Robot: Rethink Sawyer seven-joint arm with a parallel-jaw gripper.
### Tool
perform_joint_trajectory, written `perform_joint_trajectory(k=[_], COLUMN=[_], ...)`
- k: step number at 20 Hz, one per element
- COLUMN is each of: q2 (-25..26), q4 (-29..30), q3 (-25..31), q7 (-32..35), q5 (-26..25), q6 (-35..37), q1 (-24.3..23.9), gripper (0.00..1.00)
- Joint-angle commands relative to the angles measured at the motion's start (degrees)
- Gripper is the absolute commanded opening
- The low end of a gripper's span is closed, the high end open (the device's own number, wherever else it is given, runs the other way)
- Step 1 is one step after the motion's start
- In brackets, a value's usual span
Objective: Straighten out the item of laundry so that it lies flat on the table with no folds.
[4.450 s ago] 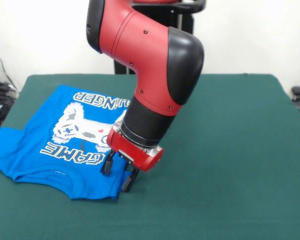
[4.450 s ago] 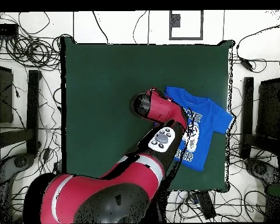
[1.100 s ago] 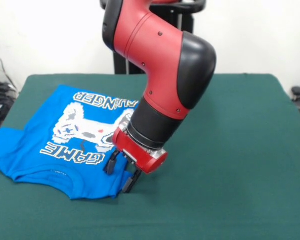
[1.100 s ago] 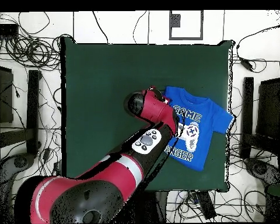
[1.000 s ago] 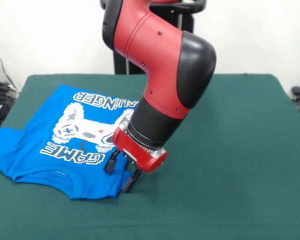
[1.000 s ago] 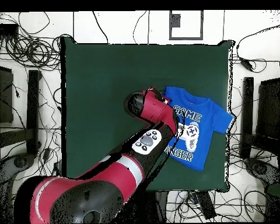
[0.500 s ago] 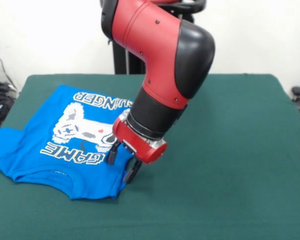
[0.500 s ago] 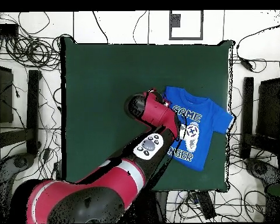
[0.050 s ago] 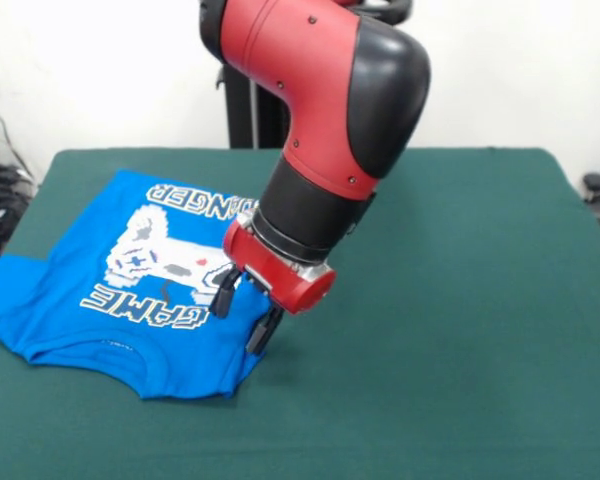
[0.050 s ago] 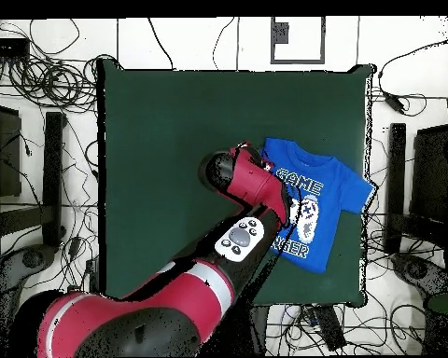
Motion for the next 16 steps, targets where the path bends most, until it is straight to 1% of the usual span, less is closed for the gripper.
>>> perform_joint_trajectory(k=[1,4,7,13,16], q2=[1.96,2.24,3.54,8.03,9.17], q4=[4.57,4.43,3.08,-2.11,-3.33], q3=[10.69,10.81,9.3,3.06,0.59], q7=[7.77,7.76,8.65,13.26,14.78], q5=[-2.51,-2.72,-2.49,-1.88,-2.1], q6=[4.67,4.66,6.38,16.71,19.9], q1=[0.33,0.23,0.87,3.28,4.42], gripper=[1.0,1.0,1.0,1.0,1.0])
